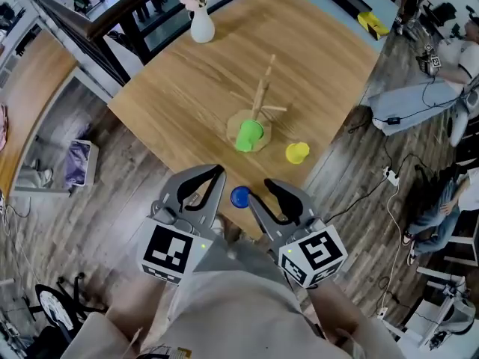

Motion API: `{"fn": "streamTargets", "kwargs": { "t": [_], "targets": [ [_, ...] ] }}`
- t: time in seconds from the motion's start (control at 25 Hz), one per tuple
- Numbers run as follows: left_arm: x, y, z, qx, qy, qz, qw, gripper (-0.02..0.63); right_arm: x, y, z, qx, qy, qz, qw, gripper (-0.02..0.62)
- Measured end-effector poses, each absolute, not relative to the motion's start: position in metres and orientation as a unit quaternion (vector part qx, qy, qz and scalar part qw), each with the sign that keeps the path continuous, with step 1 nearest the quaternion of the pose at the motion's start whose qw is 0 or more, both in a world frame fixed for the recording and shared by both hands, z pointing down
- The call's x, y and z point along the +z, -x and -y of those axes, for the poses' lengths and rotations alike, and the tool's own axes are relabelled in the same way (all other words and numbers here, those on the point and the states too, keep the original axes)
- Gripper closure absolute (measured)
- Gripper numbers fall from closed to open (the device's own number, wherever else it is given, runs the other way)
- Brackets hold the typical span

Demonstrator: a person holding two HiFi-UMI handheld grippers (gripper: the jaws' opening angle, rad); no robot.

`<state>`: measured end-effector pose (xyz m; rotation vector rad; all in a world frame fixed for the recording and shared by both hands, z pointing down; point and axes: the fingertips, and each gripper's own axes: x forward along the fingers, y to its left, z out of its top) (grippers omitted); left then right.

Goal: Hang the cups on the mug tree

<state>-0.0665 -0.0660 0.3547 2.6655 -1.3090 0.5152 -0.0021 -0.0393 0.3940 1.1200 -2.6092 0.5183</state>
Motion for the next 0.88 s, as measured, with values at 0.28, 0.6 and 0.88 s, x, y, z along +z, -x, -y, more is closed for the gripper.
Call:
{"fn": "streamTargets", "kwargs": {
  "t": [0.28, 0.6, 0.88],
  "targets": [
    [0.401, 0.074, 0.060, 0.197, -0.879, 0.428, 0.071, 0.603, 0.444, 0.008, 0.039, 0.183, -0.387, 0.890, 0.156, 0.422],
    [0.473, 0.080, 0.050, 0.231, -0.876, 0.414, 0.090, 0.603, 0.517, 0.018, 0.041, 0.195, -0.381, 0.884, 0.188, 0.396],
    [0.525, 0.077, 0.045, 0.242, -0.876, 0.404, 0.104, 0.603, 0.574, 0.025, 0.037, 0.198, -0.364, 0.881, 0.229, 0.368]
  ]
}}
